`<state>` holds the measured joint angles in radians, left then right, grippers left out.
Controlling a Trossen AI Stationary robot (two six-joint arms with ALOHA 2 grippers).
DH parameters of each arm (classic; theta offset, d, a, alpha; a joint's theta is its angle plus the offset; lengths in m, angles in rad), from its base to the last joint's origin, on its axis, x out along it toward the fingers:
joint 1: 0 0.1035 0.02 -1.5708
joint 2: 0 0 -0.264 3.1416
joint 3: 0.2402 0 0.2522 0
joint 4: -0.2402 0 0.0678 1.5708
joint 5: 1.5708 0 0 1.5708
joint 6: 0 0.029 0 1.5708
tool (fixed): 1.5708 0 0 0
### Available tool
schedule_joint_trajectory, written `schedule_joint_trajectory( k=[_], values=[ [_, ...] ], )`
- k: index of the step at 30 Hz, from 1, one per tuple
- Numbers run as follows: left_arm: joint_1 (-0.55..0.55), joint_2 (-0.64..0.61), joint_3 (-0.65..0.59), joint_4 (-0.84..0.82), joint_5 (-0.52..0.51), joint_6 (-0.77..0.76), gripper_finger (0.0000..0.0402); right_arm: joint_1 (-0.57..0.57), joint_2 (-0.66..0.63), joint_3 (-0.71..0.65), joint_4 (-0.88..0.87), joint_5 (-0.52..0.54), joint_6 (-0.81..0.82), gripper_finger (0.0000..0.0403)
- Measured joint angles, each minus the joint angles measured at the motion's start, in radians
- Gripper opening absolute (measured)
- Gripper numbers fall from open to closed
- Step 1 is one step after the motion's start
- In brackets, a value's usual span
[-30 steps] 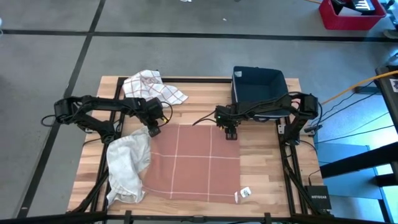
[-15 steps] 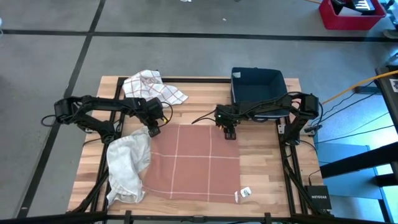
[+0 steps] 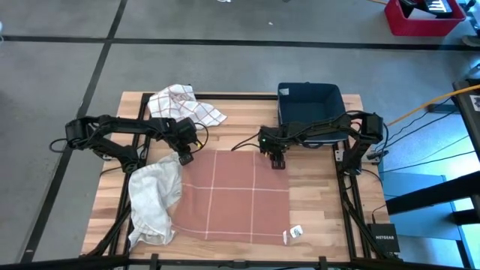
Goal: Fold towel
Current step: Fold the brown towel
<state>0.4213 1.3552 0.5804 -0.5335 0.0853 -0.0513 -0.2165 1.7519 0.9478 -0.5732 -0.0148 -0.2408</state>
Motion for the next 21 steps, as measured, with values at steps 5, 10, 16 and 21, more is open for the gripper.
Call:
schedule_joint_trajectory(
  k=[5, 10, 16, 21],
  values=[
    [0.000, 0.000, 0.000, 0.000, 0.000, 0.000, 0.0008, 0.001, 0.000, -0.001, -0.002, -0.008, 0.000, 0.0091],
    [0.000, 0.000, 0.000, 0.000, 0.000, 0.008, 0.0005, 0.001, 0.000, -0.001, 0.000, 0.008, -0.004, 0.0020],
    [-0.016, -0.027, 0.020, -0.028, -0.005, 0.008, 0.0002, 0.018, -0.004, 0.032, -0.046, 0.131, 0.004, 0.0011],
    [-0.065, -0.121, 0.107, -0.144, -0.080, 0.007, 0.0002, 0.067, -0.059, 0.129, -0.117, 0.220, -0.001, 0.0008]
  ],
)
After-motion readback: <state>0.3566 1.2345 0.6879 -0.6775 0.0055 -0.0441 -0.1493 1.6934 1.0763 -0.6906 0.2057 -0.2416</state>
